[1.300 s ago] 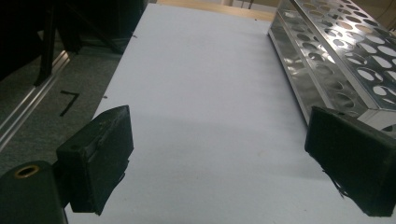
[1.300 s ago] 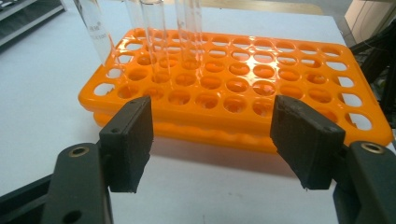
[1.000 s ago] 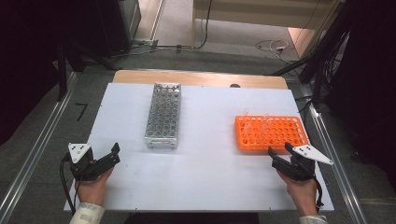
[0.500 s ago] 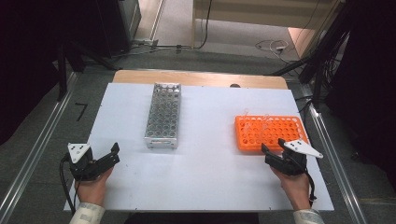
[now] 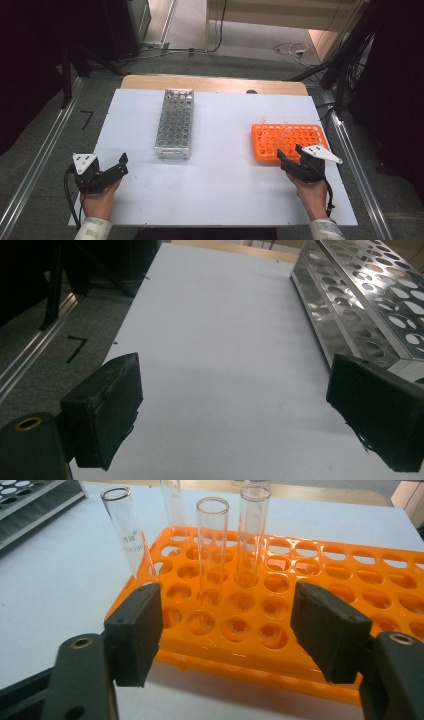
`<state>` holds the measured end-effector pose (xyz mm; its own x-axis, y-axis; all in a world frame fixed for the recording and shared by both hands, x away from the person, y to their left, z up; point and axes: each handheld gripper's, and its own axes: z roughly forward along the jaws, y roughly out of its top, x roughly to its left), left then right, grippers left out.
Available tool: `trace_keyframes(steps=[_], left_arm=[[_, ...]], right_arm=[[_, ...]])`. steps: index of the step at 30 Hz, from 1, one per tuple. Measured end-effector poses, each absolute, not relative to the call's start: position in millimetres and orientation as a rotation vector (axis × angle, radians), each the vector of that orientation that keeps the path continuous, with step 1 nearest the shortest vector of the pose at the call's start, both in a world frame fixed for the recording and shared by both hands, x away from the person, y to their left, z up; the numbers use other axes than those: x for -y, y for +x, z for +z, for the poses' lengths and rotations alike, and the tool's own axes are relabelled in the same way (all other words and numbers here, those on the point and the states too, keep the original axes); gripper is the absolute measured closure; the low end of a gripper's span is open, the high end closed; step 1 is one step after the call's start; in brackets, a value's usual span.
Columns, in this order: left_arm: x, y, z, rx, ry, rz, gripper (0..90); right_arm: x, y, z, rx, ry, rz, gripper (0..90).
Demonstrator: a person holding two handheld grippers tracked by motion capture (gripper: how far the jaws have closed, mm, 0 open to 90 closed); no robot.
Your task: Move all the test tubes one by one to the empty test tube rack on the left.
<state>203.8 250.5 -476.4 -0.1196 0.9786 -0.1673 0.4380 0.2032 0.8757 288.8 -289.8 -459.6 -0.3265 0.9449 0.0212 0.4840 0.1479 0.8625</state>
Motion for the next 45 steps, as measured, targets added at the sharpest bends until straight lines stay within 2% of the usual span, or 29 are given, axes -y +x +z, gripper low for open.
trace_keyframes(steps=[2,3,4,5,7,8,16,29,45], left_arm=[[-250.5,203.8,-476.5,-1.689,1.346,0.863,7.9],[-250.7,203.9,-476.6,-1.688,1.347,0.862,7.9],[-250.8,204.1,-476.8,-1.687,1.347,0.861,7.9],[-251.0,204.1,-476.9,-1.690,1.351,0.861,7.9],[-251.0,204.2,-476.9,-1.692,1.352,0.859,8.0],[-250.9,204.2,-476.9,-1.691,1.352,0.859,8.0],[-251.4,203.9,-477.0,-1.695,1.349,0.859,8.0],[-251.7,204.2,-477.2,-1.697,1.348,0.854,8.0],[-251.6,204.4,-477.4,-1.697,1.350,0.852,8.0]], right_arm=[[288.5,291.1,-460.5,-1.894,1.356,1.100,32.9],[287.1,293.1,-461.2,-1.910,1.353,1.103,38.8],[287.1,293.1,-461.2,-1.910,1.353,1.103,38.8],[285.7,295.8,-462.3,-1.917,1.350,1.106,44.9],[285.2,296.7,-462.6,-1.918,1.349,1.105,47.5],[283.0,299.5,-463.3,-1.922,1.337,1.102,53.0],[275.1,307.2,-465.1,-1.926,1.315,1.084,64.6],[269.9,316.7,-468.5,-1.932,1.326,1.060,70.2],[267.9,322.4,-471.0,-1.940,1.332,1.049,71.8]])
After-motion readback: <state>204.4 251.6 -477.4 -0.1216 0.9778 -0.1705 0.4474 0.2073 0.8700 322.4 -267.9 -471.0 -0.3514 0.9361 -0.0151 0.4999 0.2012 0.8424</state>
